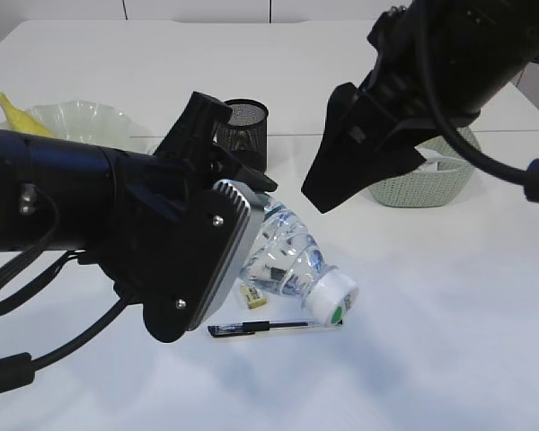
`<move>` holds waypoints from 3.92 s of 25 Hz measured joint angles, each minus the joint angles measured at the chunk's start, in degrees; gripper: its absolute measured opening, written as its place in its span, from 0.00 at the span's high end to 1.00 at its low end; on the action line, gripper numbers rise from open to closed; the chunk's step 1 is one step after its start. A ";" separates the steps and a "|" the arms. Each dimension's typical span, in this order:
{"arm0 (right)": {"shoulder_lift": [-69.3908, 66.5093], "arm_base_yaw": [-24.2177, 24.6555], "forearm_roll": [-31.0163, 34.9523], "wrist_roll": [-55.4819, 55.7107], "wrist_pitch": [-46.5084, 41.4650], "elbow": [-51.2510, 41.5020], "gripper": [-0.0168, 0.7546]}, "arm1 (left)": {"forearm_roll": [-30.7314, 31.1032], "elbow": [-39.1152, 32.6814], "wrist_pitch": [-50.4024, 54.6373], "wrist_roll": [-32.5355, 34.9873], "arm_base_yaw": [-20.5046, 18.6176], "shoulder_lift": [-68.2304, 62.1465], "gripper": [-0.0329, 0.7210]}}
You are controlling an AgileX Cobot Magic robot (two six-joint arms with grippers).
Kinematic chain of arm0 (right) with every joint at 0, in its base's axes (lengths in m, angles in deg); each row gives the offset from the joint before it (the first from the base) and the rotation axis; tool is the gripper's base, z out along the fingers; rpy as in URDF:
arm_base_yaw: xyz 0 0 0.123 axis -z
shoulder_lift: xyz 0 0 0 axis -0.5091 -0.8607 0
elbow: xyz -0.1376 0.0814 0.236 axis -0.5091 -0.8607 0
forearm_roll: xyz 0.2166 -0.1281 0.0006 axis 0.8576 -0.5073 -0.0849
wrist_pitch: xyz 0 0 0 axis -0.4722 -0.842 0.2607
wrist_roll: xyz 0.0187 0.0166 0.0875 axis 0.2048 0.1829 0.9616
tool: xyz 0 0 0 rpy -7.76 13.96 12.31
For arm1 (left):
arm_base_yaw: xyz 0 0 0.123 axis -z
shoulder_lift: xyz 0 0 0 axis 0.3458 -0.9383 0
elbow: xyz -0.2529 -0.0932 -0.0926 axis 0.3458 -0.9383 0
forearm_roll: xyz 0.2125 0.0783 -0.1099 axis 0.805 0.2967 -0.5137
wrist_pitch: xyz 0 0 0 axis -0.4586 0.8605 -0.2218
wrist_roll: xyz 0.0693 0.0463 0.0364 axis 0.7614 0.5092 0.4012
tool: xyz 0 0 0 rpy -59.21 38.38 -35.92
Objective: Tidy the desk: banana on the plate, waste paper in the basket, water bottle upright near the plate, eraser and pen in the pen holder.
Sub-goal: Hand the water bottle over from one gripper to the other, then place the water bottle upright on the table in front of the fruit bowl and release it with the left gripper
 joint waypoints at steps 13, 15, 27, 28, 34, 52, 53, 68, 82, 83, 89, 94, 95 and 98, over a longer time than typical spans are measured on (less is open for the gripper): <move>7.45 0.00 -10.41 6.47 0.10 -6.24 0.34 | -14.64 0.00 -3.91 0.13 0.00 0.00 0.44; 9.19 0.13 -11.75 7.24 0.58 -9.59 0.34 | -17.16 0.00 -4.27 0.13 0.00 0.00 0.44; 22.02 3.56 -18.87 18.35 8.33 -22.14 0.34 | -34.62 0.00 -5.83 0.13 0.00 0.00 0.44; 23.17 3.56 -20.40 19.81 8.33 -22.63 0.34 | -35.47 0.00 -5.83 0.13 0.00 0.00 0.44; 31.49 3.56 -28.07 28.54 8.42 -23.56 0.34 | -39.97 0.00 -5.94 0.13 0.00 0.00 0.44; 34.54 3.56 -36.55 35.68 6.41 -23.56 0.34 | -62.11 0.00 -11.22 0.13 -0.71 0.00 0.44; 34.25 3.56 -36.55 35.68 6.41 -23.56 0.34 | -63.90 0.00 -11.29 0.13 -1.40 0.00 0.44; 32.75 3.56 -38.28 35.68 7.34 -23.56 0.34 | -78.02 0.00 11.29 0.10 -23.92 0.00 0.44; 32.75 3.56 -38.94 35.38 7.34 -23.56 0.34 | -80.74 0.00 27.00 14.20 -27.24 0.10 0.44; 32.75 3.56 -38.94 35.38 7.34 -23.56 0.34 | -80.74 0.00 27.13 14.43 -27.49 0.10 0.44; 32.75 3.56 -38.94 35.38 7.34 -23.56 0.34 | -80.95 0.00 27.10 14.47 -29.27 -0.34 0.44; 32.75 3.56 -39.04 35.38 7.34 -23.56 0.34 | -80.95 0.00 27.10 12.73 -30.08 -0.34 0.44; 32.75 3.56 -39.04 35.38 7.34 -23.56 0.34 | -80.95 0.00 27.10 12.47 -30.24 -0.34 0.44; 32.75 3.56 -39.04 35.38 7.34 -23.56 0.34 | -80.95 0.00 27.10 11.15 -31.64 -0.34 0.44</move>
